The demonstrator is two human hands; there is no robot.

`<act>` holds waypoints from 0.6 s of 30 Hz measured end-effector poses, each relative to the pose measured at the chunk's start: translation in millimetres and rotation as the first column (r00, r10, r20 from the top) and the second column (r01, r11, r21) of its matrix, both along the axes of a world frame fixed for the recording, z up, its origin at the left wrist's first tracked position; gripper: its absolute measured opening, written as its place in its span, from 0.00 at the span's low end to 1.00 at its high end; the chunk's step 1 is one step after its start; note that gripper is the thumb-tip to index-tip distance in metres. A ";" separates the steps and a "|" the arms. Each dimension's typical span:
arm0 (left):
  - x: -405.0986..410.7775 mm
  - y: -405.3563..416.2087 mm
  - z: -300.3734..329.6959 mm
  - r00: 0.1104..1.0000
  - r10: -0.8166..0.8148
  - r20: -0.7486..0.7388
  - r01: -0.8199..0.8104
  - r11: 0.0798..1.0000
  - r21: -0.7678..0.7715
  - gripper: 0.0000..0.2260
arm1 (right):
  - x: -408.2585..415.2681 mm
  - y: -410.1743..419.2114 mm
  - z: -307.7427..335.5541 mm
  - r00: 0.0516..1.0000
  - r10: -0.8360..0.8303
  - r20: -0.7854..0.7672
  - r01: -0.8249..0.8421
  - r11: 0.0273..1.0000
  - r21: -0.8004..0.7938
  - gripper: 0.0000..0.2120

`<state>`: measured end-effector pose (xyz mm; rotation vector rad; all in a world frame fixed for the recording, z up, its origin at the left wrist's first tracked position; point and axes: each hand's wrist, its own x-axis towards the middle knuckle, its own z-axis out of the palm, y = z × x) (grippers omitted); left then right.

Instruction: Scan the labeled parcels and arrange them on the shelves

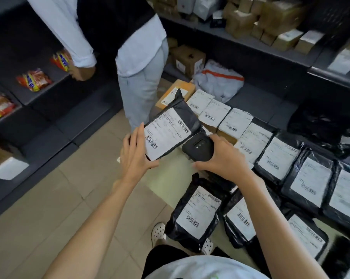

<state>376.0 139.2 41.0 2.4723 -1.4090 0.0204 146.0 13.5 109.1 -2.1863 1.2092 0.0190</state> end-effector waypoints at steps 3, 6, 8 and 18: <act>8.6 -40.7 30.7 0.985 -0.161 0.068 0.165 0.985 -0.059 0.57 | -1.8 -1.9 23.3 0.997 -0.079 0.017 0.080 0.995 -0.061 0.46; 13.1 -76.3 53.7 0.939 -0.314 0.137 0.329 0.939 -0.098 0.54 | -0.8 1.6 44.6 0.986 -0.163 0.033 0.166 0.981 -0.098 0.44; 16.1 -94.8 64.4 0.900 -0.403 0.169 0.423 0.900 -0.104 0.51 | 2.5 7.0 56.9 0.977 -0.210 0.046 0.214 0.969 -0.127 0.45; 40.9 -138.4 80.5 0.741 -0.637 0.214 0.660 0.749 -0.055 0.54 | 28.7 40.3 78.9 0.927 -0.374 0.007 0.364 0.898 -0.247 0.44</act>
